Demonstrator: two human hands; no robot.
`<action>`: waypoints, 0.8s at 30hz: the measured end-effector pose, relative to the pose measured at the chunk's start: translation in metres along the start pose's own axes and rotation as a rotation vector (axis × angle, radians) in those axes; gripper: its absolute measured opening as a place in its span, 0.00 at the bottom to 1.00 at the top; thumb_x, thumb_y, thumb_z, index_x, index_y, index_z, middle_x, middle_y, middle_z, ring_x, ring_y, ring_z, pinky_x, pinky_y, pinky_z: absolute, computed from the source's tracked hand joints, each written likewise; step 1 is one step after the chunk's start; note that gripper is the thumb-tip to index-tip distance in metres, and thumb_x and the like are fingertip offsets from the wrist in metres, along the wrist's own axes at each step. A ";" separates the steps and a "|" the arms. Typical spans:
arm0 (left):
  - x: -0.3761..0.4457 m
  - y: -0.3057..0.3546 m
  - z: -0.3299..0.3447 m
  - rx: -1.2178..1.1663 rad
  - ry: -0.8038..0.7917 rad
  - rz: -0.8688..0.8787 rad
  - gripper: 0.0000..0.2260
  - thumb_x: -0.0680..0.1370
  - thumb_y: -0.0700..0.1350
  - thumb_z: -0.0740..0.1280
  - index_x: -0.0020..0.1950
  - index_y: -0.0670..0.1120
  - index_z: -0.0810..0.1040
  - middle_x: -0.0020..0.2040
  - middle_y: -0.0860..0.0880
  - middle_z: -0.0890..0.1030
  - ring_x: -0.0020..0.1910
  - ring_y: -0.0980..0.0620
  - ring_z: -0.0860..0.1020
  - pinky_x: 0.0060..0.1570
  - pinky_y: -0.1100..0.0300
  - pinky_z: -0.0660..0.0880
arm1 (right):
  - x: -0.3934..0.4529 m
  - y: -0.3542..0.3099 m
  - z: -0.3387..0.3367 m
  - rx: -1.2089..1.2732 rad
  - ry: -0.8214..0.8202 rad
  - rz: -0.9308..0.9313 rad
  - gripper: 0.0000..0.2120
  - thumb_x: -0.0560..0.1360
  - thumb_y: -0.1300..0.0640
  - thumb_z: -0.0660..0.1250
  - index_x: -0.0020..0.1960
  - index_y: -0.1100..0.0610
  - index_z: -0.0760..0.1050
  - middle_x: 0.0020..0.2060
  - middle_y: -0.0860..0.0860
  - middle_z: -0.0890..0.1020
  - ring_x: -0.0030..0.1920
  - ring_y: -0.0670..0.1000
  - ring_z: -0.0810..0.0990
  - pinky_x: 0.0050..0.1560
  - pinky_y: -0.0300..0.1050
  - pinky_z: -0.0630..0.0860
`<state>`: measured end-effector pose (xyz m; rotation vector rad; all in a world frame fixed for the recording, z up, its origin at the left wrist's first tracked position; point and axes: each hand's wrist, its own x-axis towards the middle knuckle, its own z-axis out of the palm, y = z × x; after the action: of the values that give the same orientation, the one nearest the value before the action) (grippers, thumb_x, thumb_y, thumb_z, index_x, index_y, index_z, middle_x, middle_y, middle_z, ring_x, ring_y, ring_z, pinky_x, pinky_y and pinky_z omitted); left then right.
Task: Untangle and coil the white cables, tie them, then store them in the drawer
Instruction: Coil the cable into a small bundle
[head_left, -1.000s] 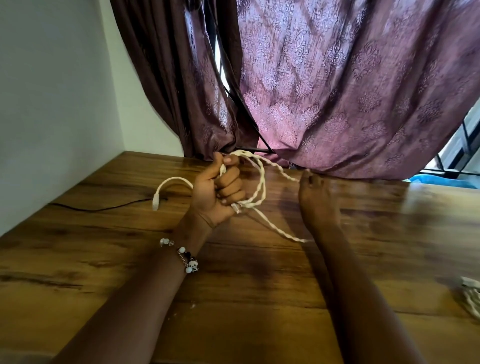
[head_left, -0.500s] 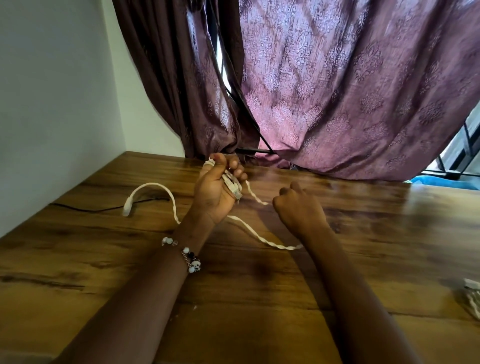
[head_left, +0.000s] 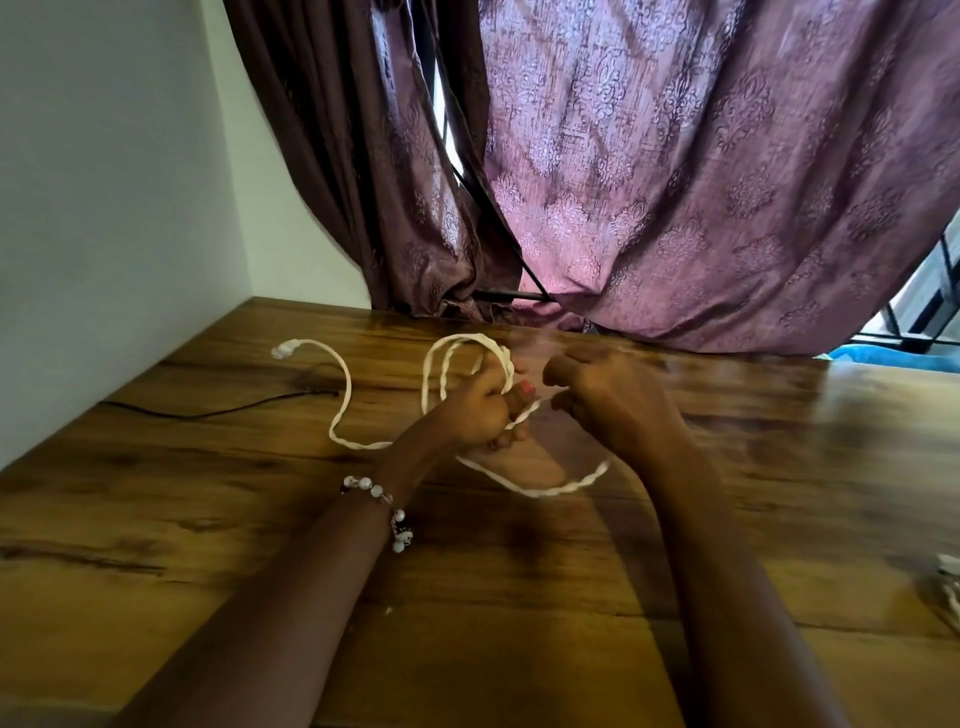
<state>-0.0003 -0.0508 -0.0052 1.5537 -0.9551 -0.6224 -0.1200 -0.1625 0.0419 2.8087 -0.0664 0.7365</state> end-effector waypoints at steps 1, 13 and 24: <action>0.000 0.002 0.000 -0.013 -0.014 -0.011 0.03 0.83 0.45 0.58 0.50 0.48 0.65 0.21 0.53 0.71 0.19 0.54 0.65 0.21 0.67 0.62 | -0.002 0.006 -0.001 0.004 0.017 0.053 0.12 0.62 0.63 0.77 0.44 0.60 0.79 0.38 0.59 0.82 0.37 0.63 0.81 0.31 0.55 0.78; -0.019 0.023 -0.008 -0.565 -0.569 0.118 0.17 0.73 0.55 0.70 0.35 0.43 0.72 0.19 0.55 0.62 0.16 0.60 0.55 0.19 0.72 0.55 | -0.016 0.030 -0.008 0.714 0.383 0.603 0.13 0.68 0.69 0.71 0.41 0.51 0.81 0.33 0.55 0.84 0.24 0.53 0.79 0.23 0.42 0.73; -0.010 0.014 -0.017 -0.879 -0.635 0.036 0.20 0.79 0.53 0.60 0.29 0.45 0.68 0.17 0.52 0.63 0.13 0.58 0.60 0.18 0.69 0.60 | -0.006 0.001 0.013 1.168 0.050 0.477 0.05 0.73 0.64 0.71 0.48 0.59 0.80 0.26 0.54 0.75 0.20 0.49 0.66 0.21 0.37 0.63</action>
<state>0.0047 -0.0337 0.0102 0.5479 -0.9586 -1.3368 -0.1190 -0.1664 0.0276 3.9343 -0.4375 1.2557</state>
